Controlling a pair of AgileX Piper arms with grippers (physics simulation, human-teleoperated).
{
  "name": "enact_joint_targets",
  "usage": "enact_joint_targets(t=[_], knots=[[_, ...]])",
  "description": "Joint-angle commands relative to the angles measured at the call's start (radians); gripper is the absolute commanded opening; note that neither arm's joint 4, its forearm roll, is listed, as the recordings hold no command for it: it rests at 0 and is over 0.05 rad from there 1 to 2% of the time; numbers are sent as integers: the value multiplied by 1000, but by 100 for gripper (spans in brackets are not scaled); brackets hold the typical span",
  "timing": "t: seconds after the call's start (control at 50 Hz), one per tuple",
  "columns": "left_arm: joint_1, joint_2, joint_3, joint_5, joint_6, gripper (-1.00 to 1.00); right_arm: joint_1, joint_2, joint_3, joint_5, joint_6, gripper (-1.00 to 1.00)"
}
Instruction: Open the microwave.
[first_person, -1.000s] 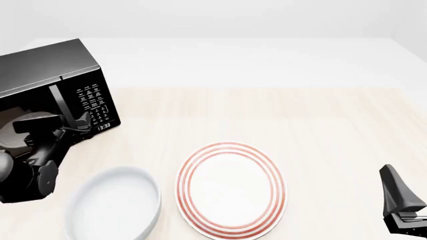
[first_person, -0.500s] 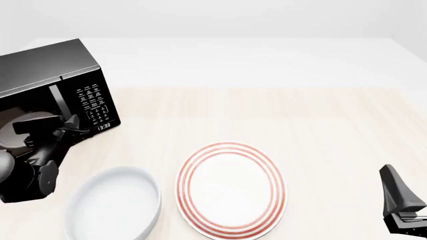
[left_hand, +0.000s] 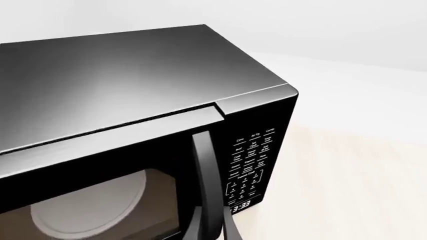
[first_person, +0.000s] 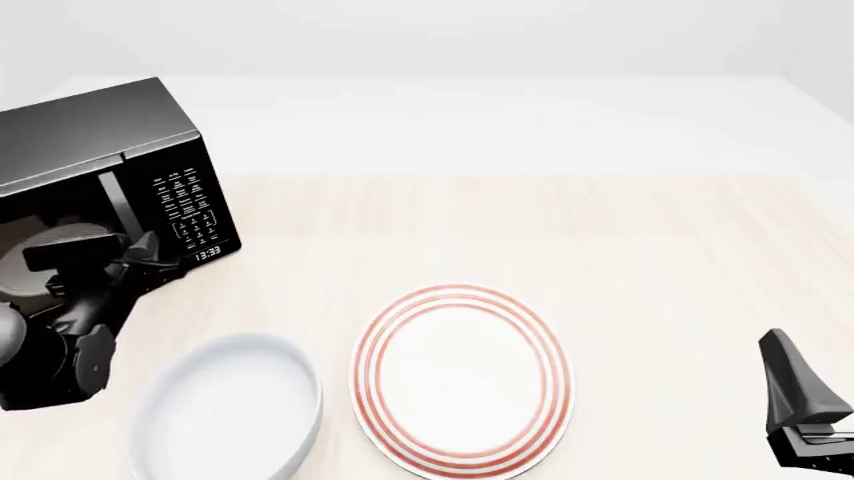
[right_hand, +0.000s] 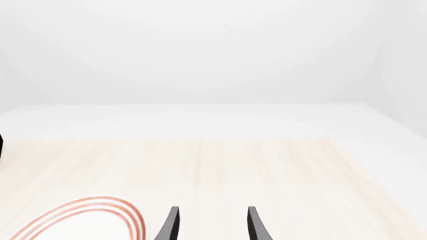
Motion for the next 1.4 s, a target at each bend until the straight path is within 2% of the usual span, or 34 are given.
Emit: enact_joint_targets(t=[0.02,0.58,1.4], knots=[[-28,-33,23,-23,-3,-100,0,0,0,0,0,100],[-86,-95,74,-54,-12,-100,0,0,0,0,0,100],[-114,-182,141,-97,-21,-100,0,0,0,0,0,100]])
